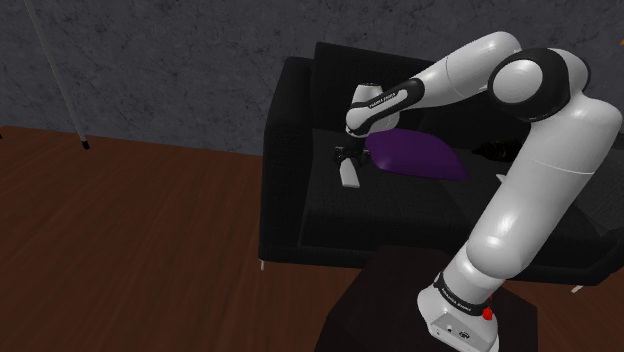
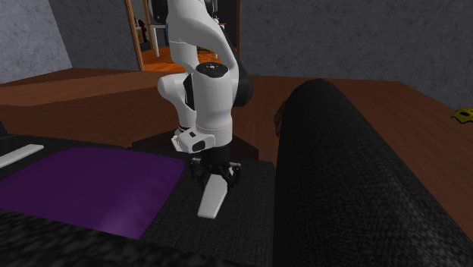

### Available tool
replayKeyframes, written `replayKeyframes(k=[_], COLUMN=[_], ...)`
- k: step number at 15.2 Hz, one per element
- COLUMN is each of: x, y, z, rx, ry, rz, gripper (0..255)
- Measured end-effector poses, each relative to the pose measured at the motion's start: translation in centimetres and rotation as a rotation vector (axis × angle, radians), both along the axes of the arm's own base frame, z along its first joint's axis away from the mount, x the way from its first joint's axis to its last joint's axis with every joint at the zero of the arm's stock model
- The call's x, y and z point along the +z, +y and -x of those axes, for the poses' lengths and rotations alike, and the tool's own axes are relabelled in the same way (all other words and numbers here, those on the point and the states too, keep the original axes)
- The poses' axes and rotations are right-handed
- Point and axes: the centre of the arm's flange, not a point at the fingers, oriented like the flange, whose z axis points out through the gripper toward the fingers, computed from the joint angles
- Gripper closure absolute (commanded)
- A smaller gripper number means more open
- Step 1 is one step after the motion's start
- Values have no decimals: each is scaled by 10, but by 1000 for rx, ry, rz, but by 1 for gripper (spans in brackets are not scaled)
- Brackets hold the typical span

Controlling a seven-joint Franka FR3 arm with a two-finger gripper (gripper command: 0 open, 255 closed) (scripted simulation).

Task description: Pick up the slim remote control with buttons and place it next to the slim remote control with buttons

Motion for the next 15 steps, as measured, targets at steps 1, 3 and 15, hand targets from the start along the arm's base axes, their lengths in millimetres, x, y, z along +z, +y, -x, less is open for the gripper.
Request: replayKeyframes(k=[1,3,15], x=[0,0,36], y=[0,0,1], z=[0,0,1], rx=[0,0,0], ry=[0,0,0], rz=[0,0,0], gripper=[255,255,255])
